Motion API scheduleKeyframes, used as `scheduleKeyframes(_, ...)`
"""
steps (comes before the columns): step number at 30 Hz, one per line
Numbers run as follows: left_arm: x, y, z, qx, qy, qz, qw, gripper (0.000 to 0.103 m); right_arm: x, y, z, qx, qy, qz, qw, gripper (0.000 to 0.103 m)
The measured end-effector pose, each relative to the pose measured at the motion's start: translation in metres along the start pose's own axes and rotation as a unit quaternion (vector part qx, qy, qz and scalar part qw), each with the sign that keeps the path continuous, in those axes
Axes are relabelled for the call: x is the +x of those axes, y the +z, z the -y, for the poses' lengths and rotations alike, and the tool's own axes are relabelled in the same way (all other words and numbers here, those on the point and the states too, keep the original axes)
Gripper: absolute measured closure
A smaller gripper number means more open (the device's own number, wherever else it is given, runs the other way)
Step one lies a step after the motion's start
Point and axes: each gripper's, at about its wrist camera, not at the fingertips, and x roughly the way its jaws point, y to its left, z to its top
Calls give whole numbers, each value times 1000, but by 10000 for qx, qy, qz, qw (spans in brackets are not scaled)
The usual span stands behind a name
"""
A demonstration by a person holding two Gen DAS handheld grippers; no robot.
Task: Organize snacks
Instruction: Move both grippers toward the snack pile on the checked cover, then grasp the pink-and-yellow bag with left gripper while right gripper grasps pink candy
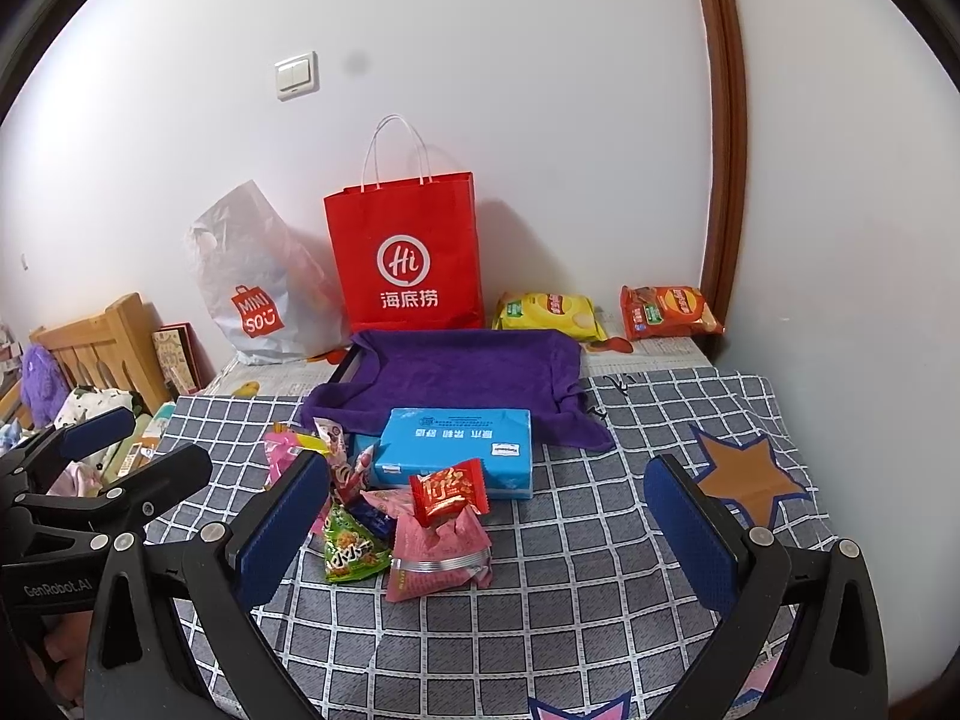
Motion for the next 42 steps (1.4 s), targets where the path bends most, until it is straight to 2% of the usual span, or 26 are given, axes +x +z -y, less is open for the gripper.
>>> scheduleKeyframes(6, 0, 1, 1, -2, -5, 3, 10000, 1, -2, 1, -2, 16, 43, -30, 10000, 0)
scheduleKeyframes(15, 1, 2, 1, 5, 19, 14, 10000, 1, 2, 3, 2, 260, 378, -76, 9989, 0)
scheduleKeyframes(21, 13, 3, -9, -15, 62, -42, 10000, 1, 19, -2, 0, -49, 268, 81, 9996, 0)
scheduleKeyframes(25, 29, 2, -19, -61, 133, -145, 9998, 1, 45, -7, 2, -69, 188, -139, 9997, 0)
scheduleKeyframes(29, 53, -5, -36, -167, 234, -346, 9990, 1, 77, -19, 4, -176, -92, -729, 9971, 0)
scheduleKeyframes(32, 74, -14, -51, -273, 309, -540, 9977, 2, 100, -34, 6, -222, -209, -1009, 9944, 0)
scheduleKeyframes(38, 112, -34, -78, -525, 381, -926, 9936, 5, 139, -66, 6, -214, 8, -1581, 9872, 0)
scheduleKeyframes(42, 130, -45, -89, -610, 392, -1146, 9908, 5, 154, -78, 2, -40, 164, -1662, 9860, 0)
